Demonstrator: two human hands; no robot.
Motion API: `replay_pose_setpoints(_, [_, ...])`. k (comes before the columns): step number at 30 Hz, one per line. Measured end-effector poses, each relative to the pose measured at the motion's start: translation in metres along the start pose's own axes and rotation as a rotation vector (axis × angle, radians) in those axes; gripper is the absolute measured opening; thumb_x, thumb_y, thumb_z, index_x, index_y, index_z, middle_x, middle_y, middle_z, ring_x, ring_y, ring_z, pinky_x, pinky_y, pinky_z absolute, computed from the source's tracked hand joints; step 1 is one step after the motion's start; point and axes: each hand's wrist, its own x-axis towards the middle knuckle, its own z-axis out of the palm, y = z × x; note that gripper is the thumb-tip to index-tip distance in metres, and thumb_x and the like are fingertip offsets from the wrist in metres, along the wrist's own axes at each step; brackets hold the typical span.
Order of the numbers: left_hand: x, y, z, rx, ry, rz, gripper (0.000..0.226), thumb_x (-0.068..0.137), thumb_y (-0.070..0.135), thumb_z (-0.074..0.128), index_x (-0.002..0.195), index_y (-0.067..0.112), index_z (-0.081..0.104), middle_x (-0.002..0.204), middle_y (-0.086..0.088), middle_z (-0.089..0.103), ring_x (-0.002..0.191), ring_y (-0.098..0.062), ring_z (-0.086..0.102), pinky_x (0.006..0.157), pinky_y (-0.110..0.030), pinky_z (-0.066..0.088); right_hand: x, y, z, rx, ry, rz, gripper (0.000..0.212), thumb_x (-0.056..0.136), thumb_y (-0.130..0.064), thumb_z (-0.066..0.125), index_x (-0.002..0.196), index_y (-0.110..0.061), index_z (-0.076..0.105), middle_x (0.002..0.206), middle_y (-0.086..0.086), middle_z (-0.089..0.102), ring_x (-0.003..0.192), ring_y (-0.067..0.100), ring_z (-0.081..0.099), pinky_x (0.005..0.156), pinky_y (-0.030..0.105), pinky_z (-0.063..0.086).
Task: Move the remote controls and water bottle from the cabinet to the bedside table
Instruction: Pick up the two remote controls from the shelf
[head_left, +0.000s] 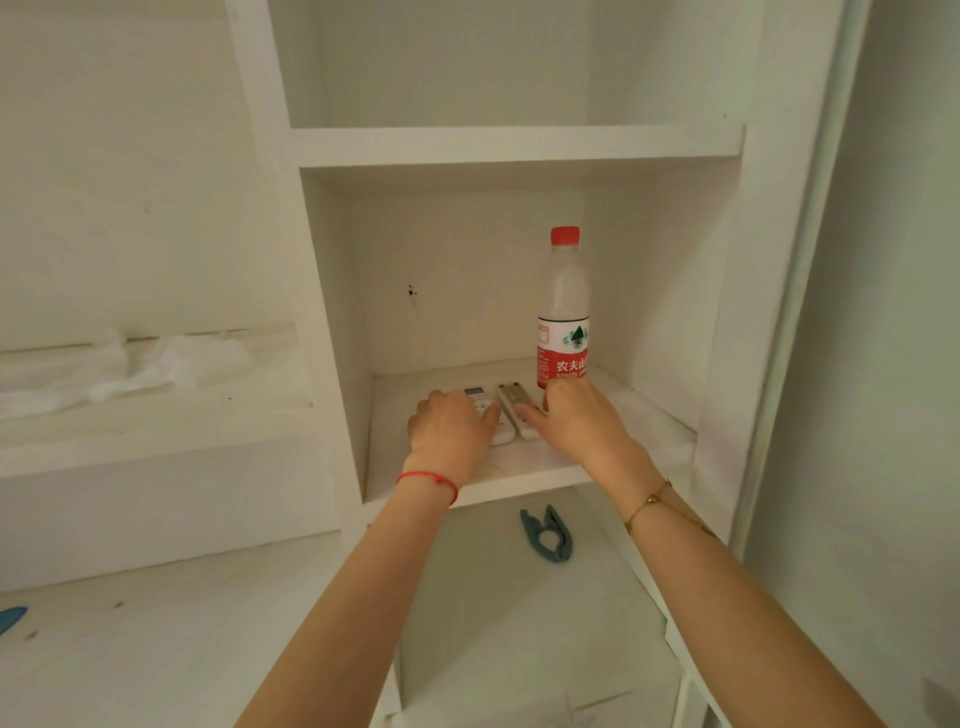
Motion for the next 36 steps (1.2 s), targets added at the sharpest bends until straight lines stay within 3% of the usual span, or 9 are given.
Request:
replay_pose_setpoints(4, [0.004, 0.003, 0.005, -0.045, -0.050, -0.033, 0.055, 0.094, 0.050, 0.049, 0.115, 0.000, 0.062, 0.121, -0.018, 0.059, 0.111, -0.035, 0.058, 0.088, -0.038, 0.046, 0.003, -0.002, 0.002, 0.059, -0.075, 0.040, 0.041, 0.092, -0.040, 0.058, 0.097, 0.000, 0.065, 0.089, 0.012, 0.064, 0.070, 0.023, 0.054, 0.044, 0.025, 0.026])
replay_pose_setpoints(12, [-0.002, 0.012, -0.003, -0.336, -0.045, -0.100, 0.038, 0.089, 0.035, 0.064, 0.098, -0.002, 0.067, 0.102, -0.021, 0.069, 0.091, -0.036, 0.065, 0.058, -0.029, 0.038, 0.012, -0.001, 0.003, 0.257, -0.151, 0.148, 0.047, 0.090, -0.034, 0.064, 0.055, -0.017, 0.037, 0.055, -0.001, 0.037, 0.048, 0.011, 0.036, 0.044, 0.022, 0.023])
replay_pose_setpoints(14, [-0.004, 0.015, -0.005, -0.424, -0.031, -0.123, 0.021, 0.089, 0.027, 0.065, 0.079, 0.008, 0.063, 0.088, -0.011, 0.065, 0.086, -0.030, 0.063, 0.067, -0.027, 0.042, 0.013, -0.001, 0.002, 0.315, -0.141, 0.158, 0.045, 0.089, -0.030, 0.065, 0.055, -0.017, 0.038, 0.056, -0.001, 0.039, 0.051, 0.012, 0.040, 0.045, 0.021, 0.025])
replay_pose_setpoints(17, [-0.004, 0.015, -0.003, -0.532, -0.039, -0.149, 0.034, 0.088, 0.022, 0.066, 0.061, 0.023, 0.045, 0.082, -0.006, 0.067, 0.090, -0.029, 0.071, 0.084, -0.031, 0.053, 0.015, -0.001, 0.001, 0.482, -0.152, 0.208, 0.030, 0.087, -0.024, 0.068, 0.065, -0.017, 0.049, 0.066, 0.005, 0.057, 0.063, 0.019, 0.057, 0.052, 0.025, 0.047])
replay_pose_setpoints(20, [-0.004, 0.006, 0.001, -0.798, -0.035, -0.179, 0.006, 0.087, 0.013, 0.069, 0.082, 0.015, 0.066, 0.104, -0.013, 0.074, 0.086, -0.029, 0.074, 0.084, -0.042, 0.060, 0.010, 0.000, -0.001, 0.736, -0.207, 0.273, 0.017, 0.088, -0.018, 0.068, 0.077, -0.015, 0.055, 0.073, 0.003, 0.063, 0.057, 0.017, 0.061, 0.064, 0.029, 0.055])
replay_pose_setpoints(23, [-0.013, -0.003, 0.003, -1.018, -0.073, -0.208, 0.022, 0.088, 0.003, 0.066, 0.111, 0.003, 0.066, 0.111, -0.014, 0.071, 0.090, -0.028, 0.071, 0.079, -0.043, 0.061, 0.000, 0.000, 0.000, 0.914, -0.222, 0.299, 0.008, 0.088, -0.017, 0.068, 0.087, -0.011, 0.062, 0.083, 0.005, 0.068, 0.060, 0.018, 0.064, 0.070, 0.034, 0.059])
replay_pose_setpoints(26, [-0.033, -0.009, 0.000, -1.160, -0.094, -0.216, 0.023, 0.090, 0.001, 0.063, 0.113, 0.001, 0.064, 0.101, -0.009, 0.070, 0.086, -0.024, 0.070, 0.072, -0.032, 0.063, -0.014, -0.002, 0.002, 1.029, -0.229, 0.312, 0.026, 0.089, -0.014, 0.067, 0.111, -0.003, 0.064, 0.099, 0.009, 0.070, 0.075, 0.021, 0.071, 0.071, 0.035, 0.061])
replay_pose_setpoints(31, [-0.073, -0.019, -0.007, -1.235, -0.124, -0.181, 0.037, 0.092, 0.002, 0.061, 0.130, 0.000, 0.058, 0.120, -0.018, 0.068, 0.104, -0.029, 0.069, 0.080, -0.032, 0.061, -0.049, -0.010, -0.006, 1.190, -0.290, 0.268, 0.029, 0.089, -0.004, 0.065, 0.117, -0.002, 0.058, 0.108, 0.014, 0.069, 0.088, 0.022, 0.070, 0.068, 0.034, 0.062])
replay_pose_setpoints(36, [-0.132, -0.028, -0.021, -1.364, -0.065, -0.162, 0.037, 0.092, 0.002, 0.061, 0.129, 0.001, 0.056, 0.110, -0.013, 0.073, 0.087, -0.021, 0.075, 0.073, -0.029, 0.062, -0.097, -0.018, -0.021, 1.258, -0.296, 0.219, 0.036, 0.089, -0.002, 0.063, 0.124, 0.002, 0.053, 0.110, 0.018, 0.068, 0.090, 0.025, 0.071, 0.068, 0.032, 0.062])
